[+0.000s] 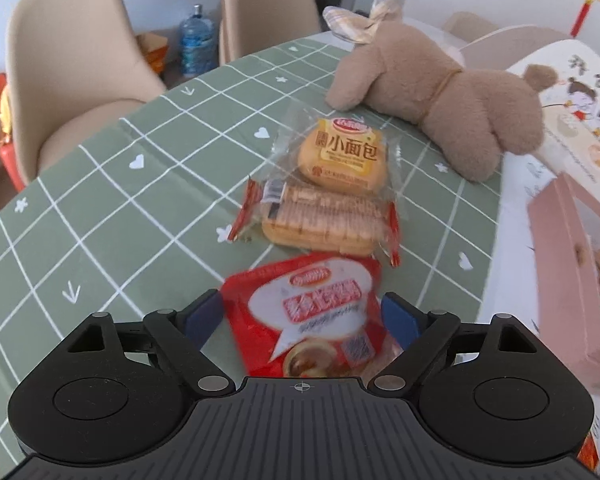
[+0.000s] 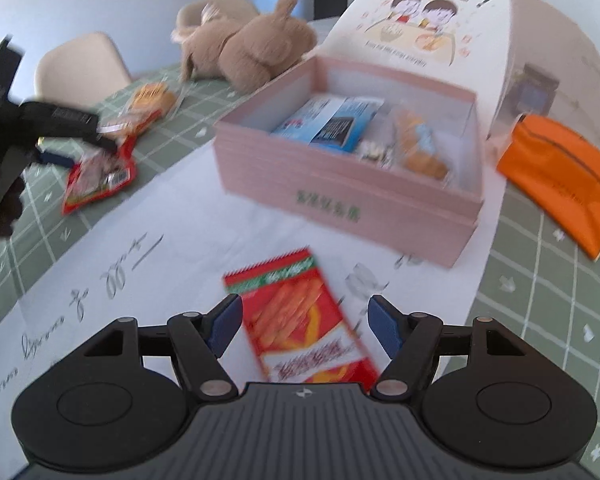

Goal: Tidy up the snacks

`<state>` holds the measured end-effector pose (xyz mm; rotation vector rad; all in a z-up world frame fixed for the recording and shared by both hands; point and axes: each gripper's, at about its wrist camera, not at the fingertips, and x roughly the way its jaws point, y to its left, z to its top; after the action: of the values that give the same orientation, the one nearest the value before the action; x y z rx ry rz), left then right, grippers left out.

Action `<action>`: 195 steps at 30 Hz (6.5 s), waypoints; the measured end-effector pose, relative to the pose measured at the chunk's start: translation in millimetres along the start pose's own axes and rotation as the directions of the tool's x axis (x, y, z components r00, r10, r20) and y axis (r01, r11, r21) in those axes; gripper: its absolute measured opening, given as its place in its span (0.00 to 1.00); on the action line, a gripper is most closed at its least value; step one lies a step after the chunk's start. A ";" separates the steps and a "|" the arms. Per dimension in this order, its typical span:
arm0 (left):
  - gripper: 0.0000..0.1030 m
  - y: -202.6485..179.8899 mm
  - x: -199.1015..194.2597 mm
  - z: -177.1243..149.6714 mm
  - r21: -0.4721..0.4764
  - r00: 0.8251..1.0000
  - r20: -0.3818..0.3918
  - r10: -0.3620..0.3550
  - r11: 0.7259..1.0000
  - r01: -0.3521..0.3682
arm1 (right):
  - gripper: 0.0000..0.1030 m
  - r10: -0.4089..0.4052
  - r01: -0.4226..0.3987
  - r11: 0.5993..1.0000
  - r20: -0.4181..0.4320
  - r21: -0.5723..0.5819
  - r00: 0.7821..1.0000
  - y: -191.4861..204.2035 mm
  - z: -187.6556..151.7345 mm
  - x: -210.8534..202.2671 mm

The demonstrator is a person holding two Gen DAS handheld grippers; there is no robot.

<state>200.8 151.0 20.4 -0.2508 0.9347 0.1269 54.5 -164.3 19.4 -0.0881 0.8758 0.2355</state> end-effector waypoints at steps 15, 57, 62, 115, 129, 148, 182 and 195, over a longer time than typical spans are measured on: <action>0.75 -39.5 -61.2 -100.0 0.316 0.981 -0.085 -0.175 0.929 0.194 | 0.73 -0.027 0.027 0.999 0.011 0.022 1.000 3.1 -28.7 -5.8; 0.31 -67.9 -134.1 -175.5 0.364 0.938 -0.254 -0.234 0.876 0.317 | 0.72 0.088 -0.085 0.995 0.069 -0.057 0.994 40.0 -54.2 -52.9; 0.29 -45.5 -132.2 -151.2 0.288 0.960 -0.182 -0.211 0.922 0.257 | 0.73 0.232 -0.225 0.967 0.044 -0.120 0.972 65.0 -50.4 -56.0; 0.30 -33.9 -105.2 -141.9 0.364 0.986 -0.108 -0.125 0.918 0.156 | 0.71 0.060 -0.051 0.976 -0.034 0.209 0.998 9.4 -11.0 -2.2; 0.30 3.7 -124.1 -145.1 0.141 0.959 -0.193 -0.206 0.962 0.235 | 0.68 0.246 -0.246 0.957 -0.015 -0.154 0.969 106.1 -20.7 -31.6; 0.30 -101.0 -109.0 -147.5 0.453 0.971 -0.113 -0.211 0.859 0.240 | 0.77 0.022 -0.024 0.996 -0.024 -0.084 0.999 48.0 -85.1 -60.4; 0.67 -75.1 -94.1 -165.1 0.434 0.981 -0.072 -0.182 0.880 0.195 | 1.00 -0.008 0.007 1.000 0.077 0.016 0.997 25.5 -93.6 -43.8; 0.57 -58.4 -110.8 -177.3 0.428 0.988 -0.097 -0.118 0.892 0.148 | 0.88 0.064 -0.062 0.995 0.026 -0.084 0.998 47.5 -68.4 -28.0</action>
<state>10.0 47.4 18.5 0.0972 0.9851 -0.2199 -25.4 -134.7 -1.8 -0.1342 0.8408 0.3312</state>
